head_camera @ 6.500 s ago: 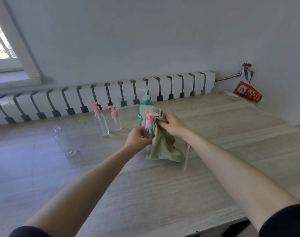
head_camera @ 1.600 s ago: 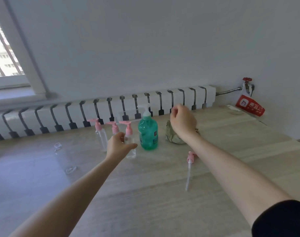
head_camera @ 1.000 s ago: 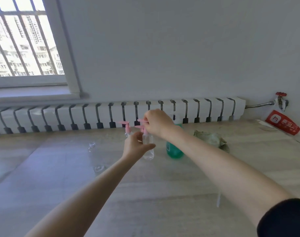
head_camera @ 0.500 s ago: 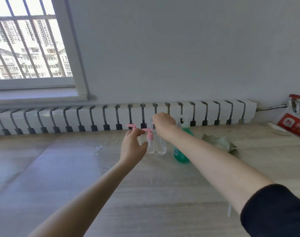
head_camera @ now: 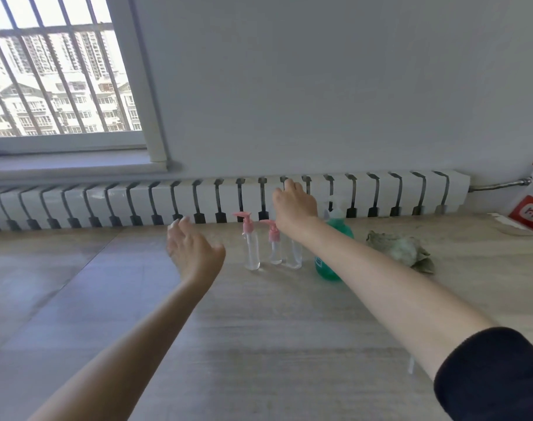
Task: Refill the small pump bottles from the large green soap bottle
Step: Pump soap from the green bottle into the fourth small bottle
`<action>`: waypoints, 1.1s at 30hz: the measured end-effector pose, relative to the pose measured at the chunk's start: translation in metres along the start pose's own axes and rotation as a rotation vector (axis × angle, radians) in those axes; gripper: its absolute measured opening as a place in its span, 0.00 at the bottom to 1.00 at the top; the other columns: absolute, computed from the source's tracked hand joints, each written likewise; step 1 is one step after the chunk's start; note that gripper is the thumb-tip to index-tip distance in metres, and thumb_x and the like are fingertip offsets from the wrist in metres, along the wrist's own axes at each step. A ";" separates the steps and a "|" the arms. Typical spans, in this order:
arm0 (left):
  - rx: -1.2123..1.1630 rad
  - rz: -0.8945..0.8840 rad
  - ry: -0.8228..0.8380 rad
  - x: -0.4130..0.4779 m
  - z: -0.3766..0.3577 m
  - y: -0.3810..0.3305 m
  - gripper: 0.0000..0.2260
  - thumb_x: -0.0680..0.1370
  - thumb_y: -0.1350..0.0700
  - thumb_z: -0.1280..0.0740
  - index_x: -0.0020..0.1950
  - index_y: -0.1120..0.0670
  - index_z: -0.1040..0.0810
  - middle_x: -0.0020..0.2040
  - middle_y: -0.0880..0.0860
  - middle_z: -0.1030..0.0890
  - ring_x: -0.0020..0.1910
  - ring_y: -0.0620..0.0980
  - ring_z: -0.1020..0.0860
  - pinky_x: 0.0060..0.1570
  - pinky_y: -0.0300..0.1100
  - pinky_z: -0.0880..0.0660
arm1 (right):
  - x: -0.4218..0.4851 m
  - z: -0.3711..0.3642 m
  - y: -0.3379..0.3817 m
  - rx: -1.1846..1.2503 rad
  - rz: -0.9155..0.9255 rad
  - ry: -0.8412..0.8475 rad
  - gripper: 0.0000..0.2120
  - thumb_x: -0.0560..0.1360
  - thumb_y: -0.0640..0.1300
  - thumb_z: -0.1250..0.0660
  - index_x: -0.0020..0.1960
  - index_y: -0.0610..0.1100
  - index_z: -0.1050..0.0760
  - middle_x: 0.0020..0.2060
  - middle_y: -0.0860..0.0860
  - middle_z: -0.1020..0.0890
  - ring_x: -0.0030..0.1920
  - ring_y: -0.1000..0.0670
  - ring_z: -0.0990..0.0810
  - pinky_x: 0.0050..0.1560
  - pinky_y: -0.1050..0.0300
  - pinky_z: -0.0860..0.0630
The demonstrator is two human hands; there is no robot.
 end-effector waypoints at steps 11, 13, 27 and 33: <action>-0.163 0.266 0.217 -0.020 -0.016 0.045 0.24 0.74 0.60 0.32 0.68 0.61 0.35 0.62 0.60 0.26 0.42 0.49 0.25 0.39 0.43 0.27 | -0.017 0.020 -0.038 0.261 -0.039 -0.328 0.16 0.74 0.38 0.38 0.62 0.42 0.29 0.57 0.47 0.27 0.54 0.49 0.26 0.54 0.57 0.28; -0.183 0.192 0.202 -0.021 -0.018 0.034 0.23 0.75 0.58 0.31 0.68 0.60 0.32 0.64 0.58 0.25 0.53 0.53 0.23 0.49 0.45 0.26 | -0.021 0.019 -0.051 0.262 -0.071 -0.353 0.16 0.74 0.38 0.38 0.62 0.42 0.29 0.57 0.47 0.26 0.54 0.49 0.26 0.55 0.55 0.27; -0.376 -0.160 0.371 -0.051 -0.051 -0.093 0.20 0.70 0.54 0.25 0.59 0.55 0.26 0.50 0.50 0.21 0.47 0.47 0.22 0.50 0.42 0.22 | -0.038 -0.020 -0.111 0.852 -0.235 -0.167 0.13 0.80 0.48 0.41 0.60 0.42 0.28 0.56 0.49 0.22 0.55 0.50 0.23 0.52 0.63 0.30; -0.382 -0.239 0.453 -0.065 -0.064 -0.126 0.24 0.70 0.52 0.25 0.63 0.55 0.26 0.50 0.49 0.21 0.48 0.46 0.22 0.47 0.39 0.24 | -0.055 -0.012 -0.110 0.952 -0.119 -0.085 0.13 0.79 0.51 0.40 0.57 0.44 0.25 0.47 0.53 0.20 0.43 0.55 0.21 0.50 0.59 0.25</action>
Point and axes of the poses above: each hand's wrist, its own x-axis towards the middle knuckle, its own z-axis out of the back of the hand, y = z × x, the point moved 6 cm from there along x, towards the middle knuckle
